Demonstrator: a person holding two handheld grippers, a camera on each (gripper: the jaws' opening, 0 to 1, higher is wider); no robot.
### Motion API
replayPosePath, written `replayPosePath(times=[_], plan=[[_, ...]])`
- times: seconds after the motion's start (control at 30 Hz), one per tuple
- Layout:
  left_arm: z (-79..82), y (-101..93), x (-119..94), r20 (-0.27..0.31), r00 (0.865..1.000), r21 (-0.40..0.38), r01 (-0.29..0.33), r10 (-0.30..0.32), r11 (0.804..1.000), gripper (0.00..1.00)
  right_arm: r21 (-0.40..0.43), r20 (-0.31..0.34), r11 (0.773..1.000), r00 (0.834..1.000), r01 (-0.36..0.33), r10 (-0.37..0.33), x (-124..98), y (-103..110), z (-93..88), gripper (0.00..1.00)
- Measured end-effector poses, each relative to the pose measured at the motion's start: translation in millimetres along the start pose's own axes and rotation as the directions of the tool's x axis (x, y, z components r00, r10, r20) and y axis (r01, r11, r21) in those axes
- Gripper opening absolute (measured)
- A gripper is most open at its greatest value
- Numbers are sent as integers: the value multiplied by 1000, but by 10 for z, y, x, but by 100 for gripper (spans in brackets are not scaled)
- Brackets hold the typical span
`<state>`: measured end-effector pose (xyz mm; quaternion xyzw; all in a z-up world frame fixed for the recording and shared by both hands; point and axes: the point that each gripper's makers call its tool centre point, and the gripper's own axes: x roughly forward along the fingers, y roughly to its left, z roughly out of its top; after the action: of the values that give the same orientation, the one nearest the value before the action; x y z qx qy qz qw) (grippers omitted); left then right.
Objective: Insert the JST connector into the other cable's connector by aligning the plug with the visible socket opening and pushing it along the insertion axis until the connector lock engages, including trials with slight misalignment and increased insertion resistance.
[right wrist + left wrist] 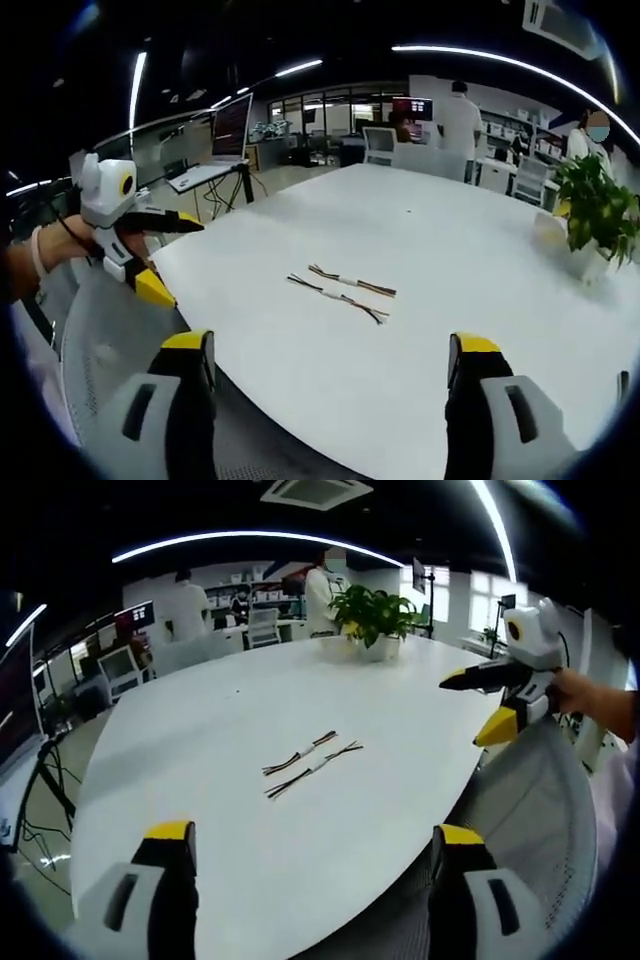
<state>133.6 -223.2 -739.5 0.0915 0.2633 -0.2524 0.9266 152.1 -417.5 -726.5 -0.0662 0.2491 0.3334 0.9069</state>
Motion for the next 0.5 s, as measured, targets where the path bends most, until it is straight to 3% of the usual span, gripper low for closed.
replayPosePath(times=[0.5], plan=[[-21, 42, -5, 2, 1000, -17, -22, 22, 1000, 95, -7, -27, 1000, 1000, 2, -3, 28, -23, -58, 92]])
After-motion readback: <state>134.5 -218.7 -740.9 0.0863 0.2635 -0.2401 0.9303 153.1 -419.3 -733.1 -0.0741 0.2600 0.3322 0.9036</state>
